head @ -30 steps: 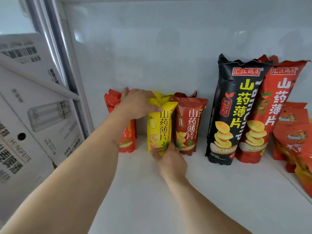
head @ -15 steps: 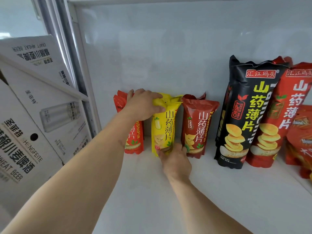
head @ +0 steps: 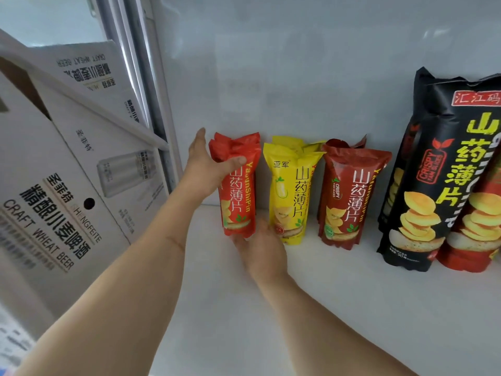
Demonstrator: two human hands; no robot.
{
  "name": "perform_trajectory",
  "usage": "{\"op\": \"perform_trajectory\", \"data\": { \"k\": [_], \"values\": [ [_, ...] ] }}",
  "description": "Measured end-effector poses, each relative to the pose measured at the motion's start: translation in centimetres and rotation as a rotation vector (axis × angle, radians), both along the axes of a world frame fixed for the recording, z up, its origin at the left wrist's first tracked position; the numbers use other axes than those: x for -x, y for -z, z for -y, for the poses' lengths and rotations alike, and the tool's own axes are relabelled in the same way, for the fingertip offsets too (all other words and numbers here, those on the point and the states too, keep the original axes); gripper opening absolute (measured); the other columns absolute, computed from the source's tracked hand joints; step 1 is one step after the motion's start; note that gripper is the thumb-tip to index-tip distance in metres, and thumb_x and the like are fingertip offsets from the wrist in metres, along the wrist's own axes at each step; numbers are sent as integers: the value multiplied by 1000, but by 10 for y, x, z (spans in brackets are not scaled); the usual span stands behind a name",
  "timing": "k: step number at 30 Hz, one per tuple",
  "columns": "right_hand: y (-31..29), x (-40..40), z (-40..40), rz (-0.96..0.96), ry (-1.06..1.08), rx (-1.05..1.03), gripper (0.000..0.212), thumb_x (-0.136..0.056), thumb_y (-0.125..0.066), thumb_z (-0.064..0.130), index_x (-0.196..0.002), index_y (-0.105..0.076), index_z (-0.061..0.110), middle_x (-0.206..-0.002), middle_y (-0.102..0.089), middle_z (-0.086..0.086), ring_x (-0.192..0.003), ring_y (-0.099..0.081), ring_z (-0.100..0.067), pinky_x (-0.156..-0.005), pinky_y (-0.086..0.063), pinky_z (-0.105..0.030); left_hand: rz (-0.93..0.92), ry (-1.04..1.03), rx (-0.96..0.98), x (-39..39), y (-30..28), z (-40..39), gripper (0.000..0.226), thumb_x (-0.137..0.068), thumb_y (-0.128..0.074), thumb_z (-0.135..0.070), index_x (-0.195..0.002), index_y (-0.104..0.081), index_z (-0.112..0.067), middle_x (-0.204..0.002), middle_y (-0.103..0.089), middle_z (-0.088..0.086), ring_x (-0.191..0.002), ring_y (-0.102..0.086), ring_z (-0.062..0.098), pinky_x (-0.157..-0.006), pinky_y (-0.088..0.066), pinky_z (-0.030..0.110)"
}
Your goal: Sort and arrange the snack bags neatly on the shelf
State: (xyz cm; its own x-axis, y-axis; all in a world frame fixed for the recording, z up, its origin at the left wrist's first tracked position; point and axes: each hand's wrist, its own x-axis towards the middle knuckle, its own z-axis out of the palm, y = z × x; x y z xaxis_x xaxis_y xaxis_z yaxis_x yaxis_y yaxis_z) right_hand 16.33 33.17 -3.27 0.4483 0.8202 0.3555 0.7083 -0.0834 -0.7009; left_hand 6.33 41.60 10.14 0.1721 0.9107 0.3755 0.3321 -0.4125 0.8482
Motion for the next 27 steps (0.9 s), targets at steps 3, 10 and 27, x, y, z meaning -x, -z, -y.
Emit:
{"op": "perform_trajectory", "data": {
  "k": [3, 10, 27],
  "values": [
    [-6, 7, -18, -65, 69, 97, 61, -83, -65, 55, -126, -46, 15, -114, -68, -8, -103, -65, -30, -75, -49, -32, 55, 131, 43, 2, 9, -8, 111, -78, -85, -24, -159, -9, -18, -146, -44, -5, -115, -52, -3, -86, -42, 11],
    [-2, 19, -30, -12, 198, 162, 54, -84, -62, 59, -117, -52, 17, -112, -68, -5, -103, -64, -28, -69, -40, -30, 81, 221, 36, 12, 19, -26, 109, -79, -84, -25, -159, -10, -24, -149, -45, -2, -110, -51, 1, -83, -43, 17],
    [-20, 23, 18, 82, 109, 137, 42, -93, -57, 41, -126, -52, 15, -116, -63, -11, -108, -60, -32, -79, -48, -35, -105, 12, -151, 27, 42, 11, 89, -86, -75, -41, -156, -25, -19, -158, -31, 5, -144, -34, 22, -116, -35, 45]
  ]
}}
